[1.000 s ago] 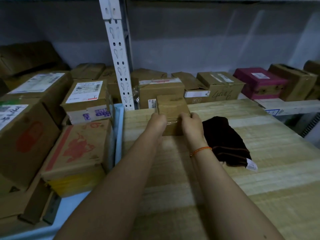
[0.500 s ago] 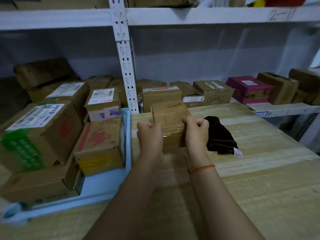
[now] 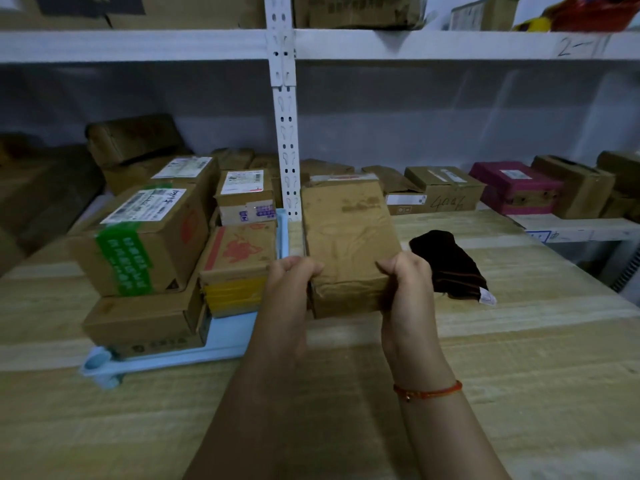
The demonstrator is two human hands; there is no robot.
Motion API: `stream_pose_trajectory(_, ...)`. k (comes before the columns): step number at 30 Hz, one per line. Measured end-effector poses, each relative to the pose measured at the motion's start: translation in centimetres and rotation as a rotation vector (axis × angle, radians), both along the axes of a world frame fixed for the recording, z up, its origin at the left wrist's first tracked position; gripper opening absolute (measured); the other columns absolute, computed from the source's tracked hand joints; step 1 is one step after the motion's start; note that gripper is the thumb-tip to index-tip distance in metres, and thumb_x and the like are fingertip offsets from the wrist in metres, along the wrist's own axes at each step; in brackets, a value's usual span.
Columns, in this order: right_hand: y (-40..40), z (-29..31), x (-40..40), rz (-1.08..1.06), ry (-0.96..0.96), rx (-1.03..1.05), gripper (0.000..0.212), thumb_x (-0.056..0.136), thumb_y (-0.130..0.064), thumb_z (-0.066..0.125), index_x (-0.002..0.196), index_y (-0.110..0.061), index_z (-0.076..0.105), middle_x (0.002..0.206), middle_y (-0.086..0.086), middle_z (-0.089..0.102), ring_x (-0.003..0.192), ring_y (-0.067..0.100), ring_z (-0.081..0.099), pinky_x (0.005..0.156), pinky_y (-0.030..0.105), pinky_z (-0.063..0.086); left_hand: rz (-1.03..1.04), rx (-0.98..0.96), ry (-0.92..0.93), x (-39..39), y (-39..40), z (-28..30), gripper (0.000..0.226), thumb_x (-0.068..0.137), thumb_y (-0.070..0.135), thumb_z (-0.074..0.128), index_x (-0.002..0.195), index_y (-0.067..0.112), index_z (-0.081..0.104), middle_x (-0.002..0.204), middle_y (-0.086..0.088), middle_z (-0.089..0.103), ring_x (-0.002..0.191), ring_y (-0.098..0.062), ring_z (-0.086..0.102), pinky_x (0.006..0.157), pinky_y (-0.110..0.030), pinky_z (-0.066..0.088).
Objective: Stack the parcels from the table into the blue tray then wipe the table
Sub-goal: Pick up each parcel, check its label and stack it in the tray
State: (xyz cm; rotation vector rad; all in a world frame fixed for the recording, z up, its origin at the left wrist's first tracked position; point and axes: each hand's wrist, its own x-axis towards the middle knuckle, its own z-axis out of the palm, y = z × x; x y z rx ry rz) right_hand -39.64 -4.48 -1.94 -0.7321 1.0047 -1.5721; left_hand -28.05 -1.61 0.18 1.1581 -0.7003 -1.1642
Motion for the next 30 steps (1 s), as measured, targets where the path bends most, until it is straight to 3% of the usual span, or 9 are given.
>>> stream_pose_trajectory(4,0.9,-0.7,0.5,0.029,-0.017,-0.049,0.041,0.060,-0.021,0.058,0.101,-0.014,0.057,0.091,-0.002,0.063,0.091,0.019,0.061,0.073,0.037,0.047,-0.100,0.035,0.029,1.1,1.0,-0.4,0.023,0.086,0.024,0.063,0.106,0.013,0.061,0.094,-0.004,0.070,0.086,-0.019,0.065,0.066,-0.032,0.046)
stream_pose_trajectory(9,1.4,-0.7,0.6,0.030,0.040,-0.062,0.036,0.062,-0.023,0.056,0.097,-0.017,0.059,0.092,-0.003,0.065,0.089,0.015,0.062,0.069,0.031,0.047,-0.083,0.035,0.049,1.5,1.5,0.0,0.038,0.082,0.018,0.068,0.119,0.017,0.057,0.095,-0.003,0.070,0.086,-0.017,0.066,0.060,-0.029,0.047)
stream_pose_trajectory(13,1.7,-0.8,0.7,-0.137,0.409,-0.039,0.039,0.076,-0.027,0.068,0.111,-0.031,0.049,0.125,-0.003,0.053,0.112,0.014,0.052,0.092,0.038,0.047,0.006,-0.030,-0.052,1.2,1.4,-0.2,0.062,0.077,0.016,0.077,0.130,0.022,0.044,0.113,-0.001,0.065,0.096,-0.016,0.066,0.068,-0.030,0.053)
stream_pose_trajectory(16,2.4,-0.6,0.9,-0.264,0.695,-0.207,0.034,0.082,-0.021,0.068,0.109,-0.034,0.051,0.121,-0.006,0.050,0.110,0.011,0.046,0.093,0.031,0.039,0.080,-0.091,-0.249,0.9,1.3,-0.5,0.078,0.072,0.022,0.082,0.133,0.030,0.034,0.123,0.004,0.056,0.106,-0.015,0.060,0.089,-0.038,0.054)
stream_pose_trajectory(18,2.7,-0.4,1.2,-0.234,0.756,-0.289,0.021,0.083,-0.033,0.063,0.104,-0.034,0.059,0.114,-0.009,0.056,0.112,0.014,0.053,0.096,0.037,0.046,0.120,-0.127,-0.388,0.7,1.2,-0.6,0.089,0.069,0.026,0.084,0.139,0.031,0.028,0.127,0.006,0.051,0.112,-0.014,0.056,0.094,-0.039,0.051)
stream_pose_trajectory(20,3.0,-0.2,1.7,-0.146,0.785,-0.317,0.029,0.084,-0.043,0.057,0.110,-0.032,0.065,0.113,-0.013,0.061,0.110,0.012,0.058,0.093,0.041,0.052,0.153,-0.157,-0.512,0.2,1.2,-0.7,0.096,0.066,0.030,0.084,0.142,0.029,0.026,0.134,0.007,0.048,0.119,-0.013,0.051,0.093,-0.034,0.048)
stream_pose_trajectory(25,3.4,-0.1,2.2,-0.040,0.743,-0.280,0.057,0.082,-0.055,0.055,0.131,-0.025,0.059,0.115,-0.011,0.068,0.105,0.004,0.063,0.090,0.037,0.056,0.223,-0.197,-0.778,-0.5,1.2,-1.0,0.103,0.067,0.036,0.084,0.147,0.030,0.020,0.147,0.007,0.035,0.132,-0.015,0.041,0.101,-0.042,0.046)
stream_pose_trajectory(27,3.4,0.0,2.1,-0.022,0.709,-0.268,0.063,0.077,-0.060,0.053,0.131,-0.027,0.058,0.109,-0.013,0.070,0.100,0.002,0.066,0.086,0.037,0.058,0.175,-0.219,-0.807,-0.6,1.2,-0.9,0.100,0.070,0.033,0.083,0.148,0.030,0.020,0.146,0.008,0.033,0.128,-0.011,0.042,0.097,-0.034,0.047)
stream_pose_trajectory(30,3.1,0.2,1.6,-0.014,0.667,-0.252,0.045,0.083,-0.048,0.060,0.124,-0.029,0.060,0.100,-0.014,0.072,0.091,0.001,0.068,0.080,0.038,0.060,0.117,-0.294,-0.759,-0.7,1.4,-0.6,0.070,0.081,0.028,0.074,0.139,0.029,0.036,0.128,0.015,0.046,0.105,0.008,0.052,0.078,-0.016,0.047)
